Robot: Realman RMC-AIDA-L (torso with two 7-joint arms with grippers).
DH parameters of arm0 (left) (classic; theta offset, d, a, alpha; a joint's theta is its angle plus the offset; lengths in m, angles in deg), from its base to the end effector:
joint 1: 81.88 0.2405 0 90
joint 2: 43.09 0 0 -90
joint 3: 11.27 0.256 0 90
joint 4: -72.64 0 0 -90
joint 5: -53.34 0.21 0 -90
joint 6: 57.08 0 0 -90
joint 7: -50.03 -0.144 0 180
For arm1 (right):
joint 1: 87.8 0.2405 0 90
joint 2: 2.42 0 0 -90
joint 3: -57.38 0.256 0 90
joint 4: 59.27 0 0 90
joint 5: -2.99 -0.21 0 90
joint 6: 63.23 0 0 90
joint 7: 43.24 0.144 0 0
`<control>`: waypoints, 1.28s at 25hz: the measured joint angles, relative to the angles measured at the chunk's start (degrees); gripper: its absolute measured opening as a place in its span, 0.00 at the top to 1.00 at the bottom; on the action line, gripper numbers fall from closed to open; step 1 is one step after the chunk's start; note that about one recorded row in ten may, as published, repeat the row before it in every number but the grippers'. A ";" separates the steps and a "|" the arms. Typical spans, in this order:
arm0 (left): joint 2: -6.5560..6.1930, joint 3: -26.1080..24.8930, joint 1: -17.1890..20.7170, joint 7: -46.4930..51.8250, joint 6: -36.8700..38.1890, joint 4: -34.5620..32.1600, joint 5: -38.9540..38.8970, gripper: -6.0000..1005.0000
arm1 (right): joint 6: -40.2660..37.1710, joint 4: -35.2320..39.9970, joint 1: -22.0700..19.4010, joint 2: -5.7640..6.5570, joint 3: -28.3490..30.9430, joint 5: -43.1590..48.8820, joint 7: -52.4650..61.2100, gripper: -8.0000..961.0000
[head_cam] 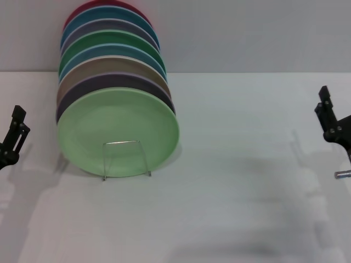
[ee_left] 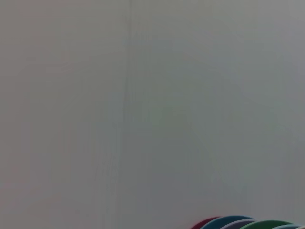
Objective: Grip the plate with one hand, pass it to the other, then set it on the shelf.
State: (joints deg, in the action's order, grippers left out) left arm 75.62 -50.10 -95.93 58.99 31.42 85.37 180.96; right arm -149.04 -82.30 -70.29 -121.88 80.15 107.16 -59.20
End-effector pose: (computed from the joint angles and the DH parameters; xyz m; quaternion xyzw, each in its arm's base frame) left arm -0.3221 0.2580 -0.0014 -0.6580 -0.1686 -0.4012 0.6145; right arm 0.2912 0.2746 -0.0268 -0.6462 0.1194 0.3233 0.6810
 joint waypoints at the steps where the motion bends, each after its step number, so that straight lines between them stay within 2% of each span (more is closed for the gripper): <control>1: 0.01 -0.07 -0.08 0.00 -0.03 0.01 0.00 0.19 | 0.00 0.00 0.00 0.00 0.00 0.00 0.00 0.31; 3: 0.02 -0.27 -0.19 0.01 -0.06 0.02 -0.01 0.19 | -0.56 0.27 0.03 -0.03 0.30 -0.01 0.00 0.28; 11: 0.08 -2.74 -0.77 0.43 -0.89 0.34 -0.08 0.19 | -1.26 1.84 0.54 -0.04 2.56 -0.03 0.31 0.29; 18: 0.12 -7.61 -2.35 0.13 -4.19 0.63 -0.10 0.19 | -0.89 3.76 1.68 -0.02 8.68 -0.13 7.72 0.29; 23: 0.11 -9.17 -3.13 -1.91 -4.78 0.63 -0.10 0.19 | -0.78 6.69 2.89 0.05 8.56 0.23 10.03 0.29; 32: 0.08 -9.66 -3.02 -3.05 -3.78 0.59 -0.04 0.19 | -0.59 7.75 2.10 -0.07 8.13 0.34 9.93 0.29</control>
